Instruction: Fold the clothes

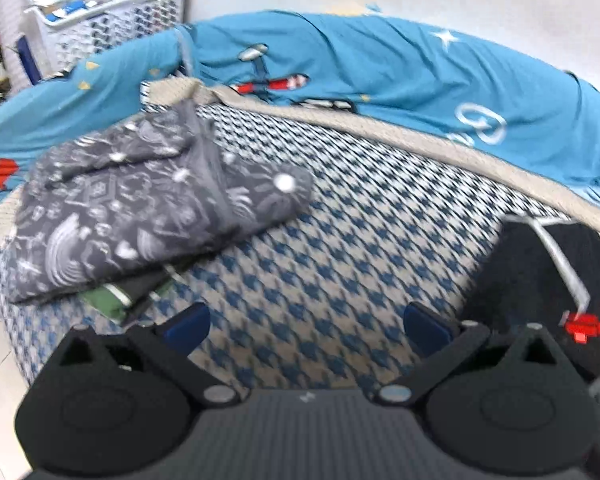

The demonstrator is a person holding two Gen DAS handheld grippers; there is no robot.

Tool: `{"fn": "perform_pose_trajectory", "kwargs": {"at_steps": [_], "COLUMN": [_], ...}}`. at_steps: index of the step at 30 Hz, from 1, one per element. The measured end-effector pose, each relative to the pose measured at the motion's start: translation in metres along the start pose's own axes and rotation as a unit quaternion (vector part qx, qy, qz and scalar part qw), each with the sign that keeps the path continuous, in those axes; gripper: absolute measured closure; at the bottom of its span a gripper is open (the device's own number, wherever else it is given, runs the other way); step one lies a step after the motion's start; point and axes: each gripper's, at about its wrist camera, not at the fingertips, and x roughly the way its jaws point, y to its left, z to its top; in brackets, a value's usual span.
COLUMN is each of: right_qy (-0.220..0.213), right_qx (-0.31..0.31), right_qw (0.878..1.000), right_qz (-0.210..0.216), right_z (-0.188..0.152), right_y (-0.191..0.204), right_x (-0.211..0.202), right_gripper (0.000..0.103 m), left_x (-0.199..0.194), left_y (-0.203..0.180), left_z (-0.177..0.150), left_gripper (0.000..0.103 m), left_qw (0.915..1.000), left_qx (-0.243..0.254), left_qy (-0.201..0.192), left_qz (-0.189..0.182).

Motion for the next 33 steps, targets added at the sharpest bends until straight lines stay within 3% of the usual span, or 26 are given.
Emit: {"fn": "perform_pose_trajectory", "kwargs": {"at_steps": [7, 12, 21, 28, 33], "right_qy": [0.029, 0.040, 0.066, 0.033, 0.035], "right_qx": [-0.024, -0.038, -0.026, -0.021, 0.006], "right_qw": [0.999, 0.998, 0.996, 0.998, 0.995], "right_qz": [0.040, 0.039, 0.051, -0.054, -0.089], "right_z": [-0.006, -0.001, 0.017, 0.021, 0.015], "right_y": [0.010, 0.012, 0.000, -0.020, -0.041], "right_x": [0.009, 0.003, -0.036, -0.046, -0.032], "right_gripper": [0.083, 0.070, 0.067, 0.066, 0.060], "left_x": [0.001, 0.003, -0.003, 0.000, 0.005], "left_y": [0.017, 0.017, 0.010, 0.006, 0.005], "left_z": [0.009, 0.010, 0.010, 0.006, 0.002], "left_gripper": [0.000, 0.000, 0.000, 0.000, 0.000], "left_qw": [0.9995, 0.9995, 0.9996, 0.9998, 0.9997], "left_qx": [-0.024, -0.030, -0.028, -0.015, -0.007], "left_qy": [-0.012, -0.001, -0.006, 0.004, 0.018], "left_qz": [0.015, 0.011, 0.001, -0.008, -0.013]}}
